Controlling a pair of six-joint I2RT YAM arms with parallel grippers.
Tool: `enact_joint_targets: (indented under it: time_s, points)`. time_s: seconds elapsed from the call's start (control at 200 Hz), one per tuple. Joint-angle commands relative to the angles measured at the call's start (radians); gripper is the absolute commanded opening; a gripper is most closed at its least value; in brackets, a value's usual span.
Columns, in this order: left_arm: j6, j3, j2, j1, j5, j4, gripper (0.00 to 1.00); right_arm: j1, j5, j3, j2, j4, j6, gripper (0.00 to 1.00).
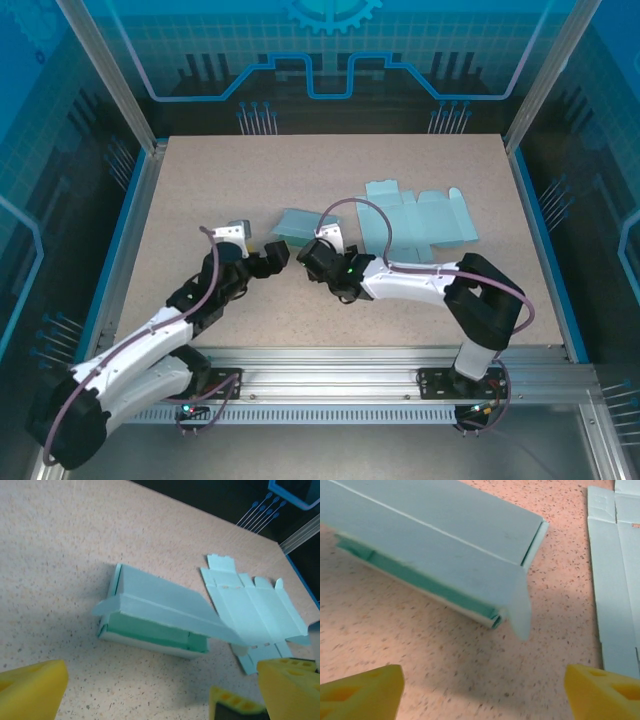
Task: Fold the paper box
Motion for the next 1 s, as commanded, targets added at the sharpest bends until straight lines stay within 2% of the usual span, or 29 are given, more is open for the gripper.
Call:
enact_joint_targets:
  time_s: [0.0,0.135,0.235,0.32,0.53,0.615,0.795,0.996]
  points:
    - [0.087,0.139,0.014,-0.006,-0.025,-0.162,0.99,0.044,0.055,0.056,-0.078,-0.115,-0.012,0.94]
    - [0.169,0.255,0.132,-0.004,-0.063,-0.188,0.99,0.035,0.035,0.08,-0.151,-0.148,-0.037,0.98]
    - [0.227,0.353,0.263,0.008,-0.093,-0.214,0.99,-0.013,-0.013,0.129,-0.163,-0.181,-0.058,1.0]
    - [0.256,0.436,0.383,0.036,-0.068,-0.222,0.99,-0.074,-0.074,0.17,-0.145,-0.194,-0.072,1.0]
    - [0.287,0.574,0.645,0.123,-0.022,-0.237,0.99,-0.248,-0.257,0.277,-0.01,-0.231,-0.081,1.0]
    - [0.282,0.618,0.739,0.156,0.013,-0.253,0.97,-0.293,-0.292,0.311,0.052,-0.229,-0.09,1.0]
    - [0.26,0.65,0.883,0.188,0.066,-0.257,0.94,-0.334,-0.312,0.357,0.163,-0.238,-0.105,1.0]
    - [0.226,0.636,0.951,0.2,0.086,-0.248,0.9,-0.342,-0.338,0.345,0.24,-0.218,-0.122,1.0]
